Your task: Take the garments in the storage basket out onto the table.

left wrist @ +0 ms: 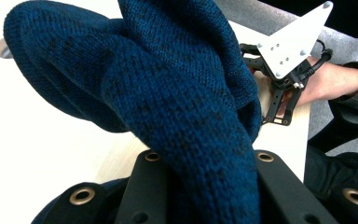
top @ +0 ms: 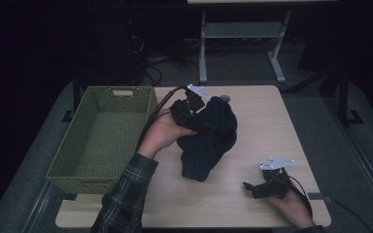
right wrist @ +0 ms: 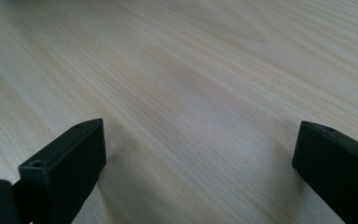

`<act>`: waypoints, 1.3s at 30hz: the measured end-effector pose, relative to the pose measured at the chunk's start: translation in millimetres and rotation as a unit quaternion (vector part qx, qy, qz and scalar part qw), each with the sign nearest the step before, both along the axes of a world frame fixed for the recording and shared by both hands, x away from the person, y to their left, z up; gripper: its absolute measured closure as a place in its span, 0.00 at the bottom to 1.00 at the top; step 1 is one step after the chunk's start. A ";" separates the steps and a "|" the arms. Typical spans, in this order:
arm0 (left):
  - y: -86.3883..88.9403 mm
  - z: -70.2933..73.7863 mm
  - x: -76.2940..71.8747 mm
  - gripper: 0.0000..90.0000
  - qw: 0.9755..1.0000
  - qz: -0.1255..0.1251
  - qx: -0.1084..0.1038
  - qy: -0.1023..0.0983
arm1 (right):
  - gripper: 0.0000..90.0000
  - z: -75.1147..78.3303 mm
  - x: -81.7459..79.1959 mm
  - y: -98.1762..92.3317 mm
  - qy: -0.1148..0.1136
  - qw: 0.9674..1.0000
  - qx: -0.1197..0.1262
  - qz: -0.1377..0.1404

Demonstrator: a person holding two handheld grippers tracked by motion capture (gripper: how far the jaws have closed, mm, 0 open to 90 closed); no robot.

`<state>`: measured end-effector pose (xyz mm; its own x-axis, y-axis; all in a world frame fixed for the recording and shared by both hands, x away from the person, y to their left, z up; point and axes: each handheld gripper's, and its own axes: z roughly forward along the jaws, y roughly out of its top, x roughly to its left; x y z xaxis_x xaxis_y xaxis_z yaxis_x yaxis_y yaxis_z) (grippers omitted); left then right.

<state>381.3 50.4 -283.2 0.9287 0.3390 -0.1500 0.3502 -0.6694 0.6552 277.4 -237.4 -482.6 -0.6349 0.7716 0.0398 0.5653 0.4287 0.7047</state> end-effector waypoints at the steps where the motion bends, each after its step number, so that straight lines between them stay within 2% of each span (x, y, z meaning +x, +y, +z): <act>1: -1.5 -3.2 0.1 0.85 1.000 0.001 -0.001 0.002 | 0.03 0.0 0.0 0.0 0.000 1.000 0.000 0.000; 2: -1.5 -3.2 0.1 0.85 1.000 0.001 -0.001 0.002 | 0.03 0.0 0.0 0.0 0.000 1.000 0.000 0.000; 11: -26.3 -38.8 0.5 0.85 1.000 -0.003 0.005 0.009 | 0.03 -0.1 0.0 0.1 0.000 1.000 0.001 0.000; 18: -42.7 -54.3 2.9 0.85 1.000 -0.007 0.013 0.012 | 0.03 -0.1 0.0 0.1 0.000 1.000 0.000 0.000; 21: -52.3 -66.3 6.2 0.85 1.000 -0.009 0.022 0.016 | 0.03 0.1 0.1 -0.1 0.000 1.000 -0.001 0.000; 23: -58.6 -78.9 9.1 0.85 0.999 -0.009 0.022 0.025 | 0.03 0.0 0.1 0.0 0.000 1.000 0.000 0.000; 26: -61.5 -87.1 12.7 0.85 0.999 -0.009 0.021 0.033 | 0.03 0.0 0.0 0.0 0.000 1.000 0.000 0.000; 31: -67.9 -105.1 22.5 0.85 0.998 -0.005 0.046 0.034 | 0.03 0.0 -0.3 0.2 0.003 1.000 0.001 -0.001; 36: -69.0 -116.0 30.0 0.85 0.998 0.008 0.057 0.035 | 0.03 0.0 -0.3 0.2 0.003 1.000 0.001 -0.001; 39: -72.9 -128.1 34.7 0.85 0.997 0.016 0.072 0.037 | 0.03 -0.3 -0.1 0.2 0.001 1.000 0.002 -0.001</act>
<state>416.0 -22.5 -411.2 0.9049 0.3919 -0.1660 0.4175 -0.7418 0.5249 277.3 -237.2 -482.9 -0.6334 0.7725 0.0438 0.5675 0.4253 0.7050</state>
